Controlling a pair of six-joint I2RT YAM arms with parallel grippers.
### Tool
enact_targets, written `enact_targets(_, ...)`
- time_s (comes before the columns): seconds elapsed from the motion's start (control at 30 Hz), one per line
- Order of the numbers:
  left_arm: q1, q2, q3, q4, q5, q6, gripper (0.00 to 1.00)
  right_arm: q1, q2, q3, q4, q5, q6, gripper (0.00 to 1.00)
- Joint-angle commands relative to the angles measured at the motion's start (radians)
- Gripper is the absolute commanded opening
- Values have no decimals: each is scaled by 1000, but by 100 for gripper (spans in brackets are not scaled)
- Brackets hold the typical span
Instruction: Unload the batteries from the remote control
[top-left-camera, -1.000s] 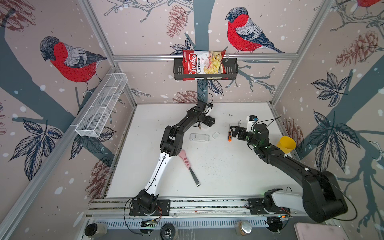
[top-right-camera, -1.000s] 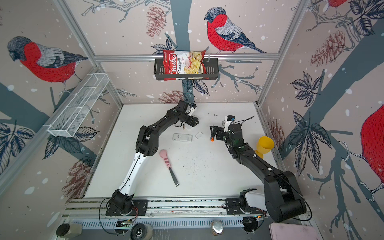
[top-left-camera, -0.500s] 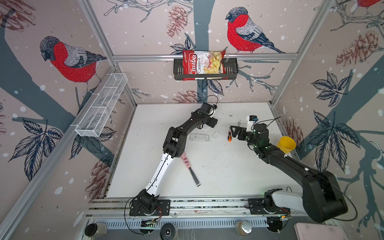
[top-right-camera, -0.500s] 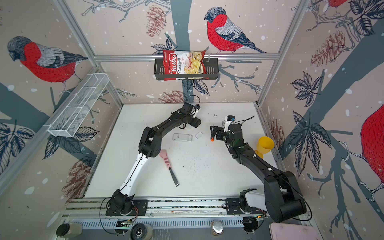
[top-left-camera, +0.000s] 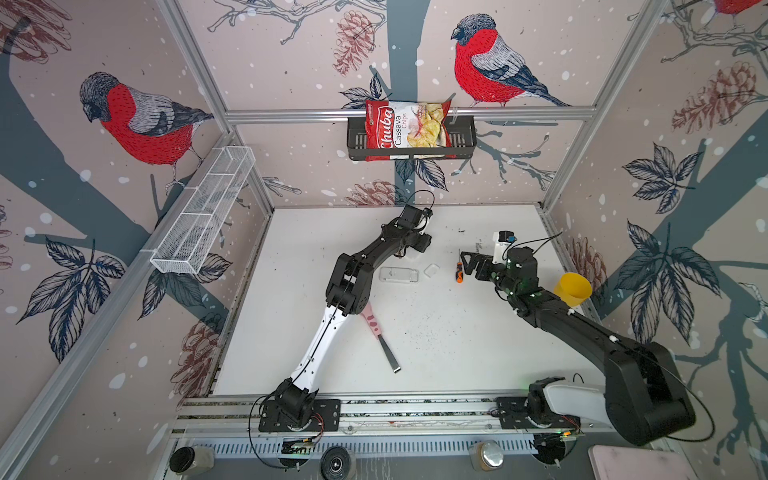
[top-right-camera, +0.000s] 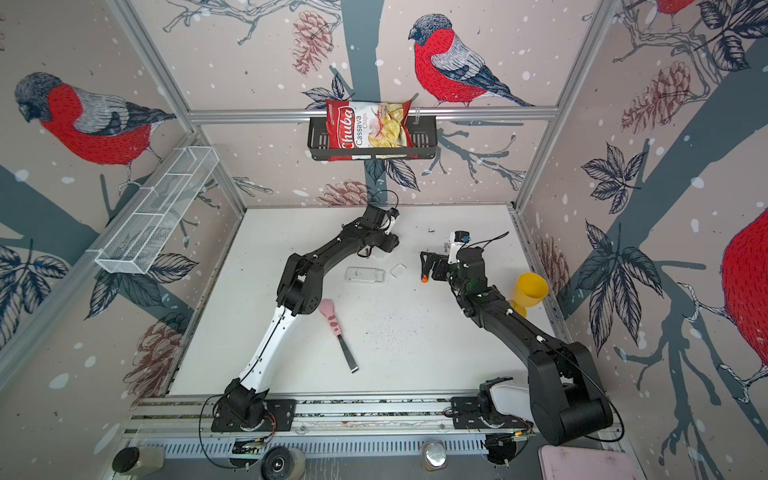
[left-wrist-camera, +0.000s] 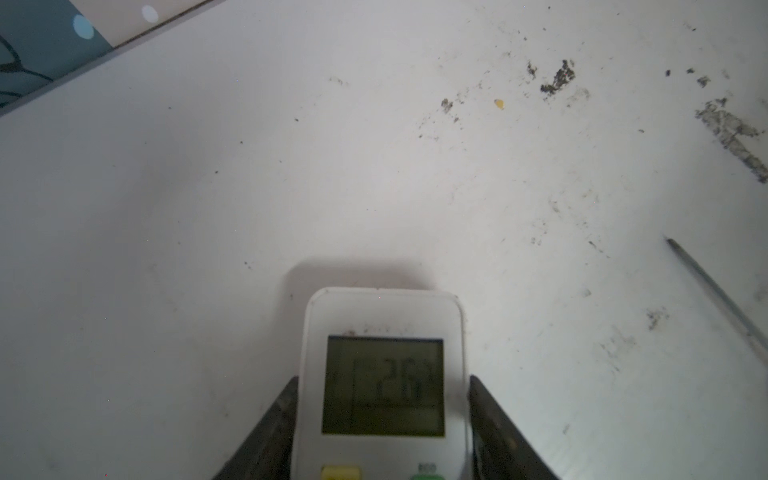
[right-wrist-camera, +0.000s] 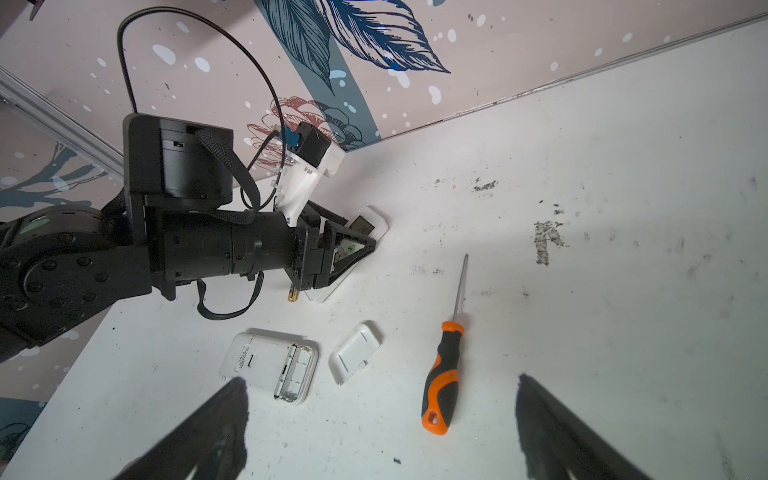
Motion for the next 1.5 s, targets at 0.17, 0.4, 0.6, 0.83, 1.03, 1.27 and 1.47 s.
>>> enact_targets(0.17, 10, -87, -46, 9, 79, -32, 49, -8, -55, -28, 99, -44, 4, 100)
enact_targets(0.4, 51, -266, -164, 104, 268, -101, 48, -77, -127, -75, 207, -155, 59, 100)
enact_targets(0.6, 114, -435, -371, 364, 554, -276, 48, -131, -124, -92, 370, -329, 134, 100)
enact_targets(0.83, 158, -645, -633, 654, 653, -476, 46, -96, 27, 7, 558, -501, 192, 100)
enact_targets(1.03, 176, -759, -777, 860, 695, -594, 47, -47, 173, 161, 613, -622, 198, 100)
enact_targets(1.27, 184, -748, -785, 1051, 767, -752, 47, -11, 299, 288, 667, -683, 222, 100)
enact_targets(1.47, 184, -694, -790, 1286, 816, -929, 47, 4, 399, 369, 751, -754, 260, 100)
